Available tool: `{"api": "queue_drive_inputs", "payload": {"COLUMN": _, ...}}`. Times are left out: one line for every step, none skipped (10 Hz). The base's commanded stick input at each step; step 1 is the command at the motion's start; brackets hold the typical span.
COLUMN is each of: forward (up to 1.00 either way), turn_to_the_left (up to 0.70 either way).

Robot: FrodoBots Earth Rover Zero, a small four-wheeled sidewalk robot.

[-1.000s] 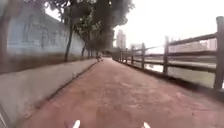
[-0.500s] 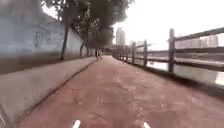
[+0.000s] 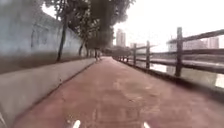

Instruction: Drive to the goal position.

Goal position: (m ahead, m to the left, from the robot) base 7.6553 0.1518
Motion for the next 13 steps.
{"api": "queue_drive_inputs", "payload": {"forward": 0.7, "turn_to_the_left": 0.0}}
{"api": "queue_drive_inputs", "payload": {"forward": 0.7, "turn_to_the_left": 0.0}}
{"api": "queue_drive_inputs", "payload": {"forward": 0.7, "turn_to_the_left": 0.0}}
{"api": "queue_drive_inputs", "payload": {"forward": 0.7, "turn_to_the_left": 0.0}}
{"api": "queue_drive_inputs", "payload": {"forward": 0.7, "turn_to_the_left": 0.0}}
{"api": "queue_drive_inputs", "payload": {"forward": 0.7, "turn_to_the_left": 0.0}}
{"api": "queue_drive_inputs", "payload": {"forward": 0.7, "turn_to_the_left": 0.0}}
{"api": "queue_drive_inputs", "payload": {"forward": 0.7, "turn_to_the_left": 0.0}}
{"api": "queue_drive_inputs", "payload": {"forward": 0.7, "turn_to_the_left": 0.0}}
{"api": "queue_drive_inputs", "payload": {"forward": 0.7, "turn_to_the_left": 0.0}}
{"api": "queue_drive_inputs", "payload": {"forward": 0.7, "turn_to_the_left": 0.0}}
{"api": "queue_drive_inputs", "payload": {"forward": 0.7, "turn_to_the_left": 0.0}}
{"api": "queue_drive_inputs", "payload": {"forward": 0.7, "turn_to_the_left": 0.0}}
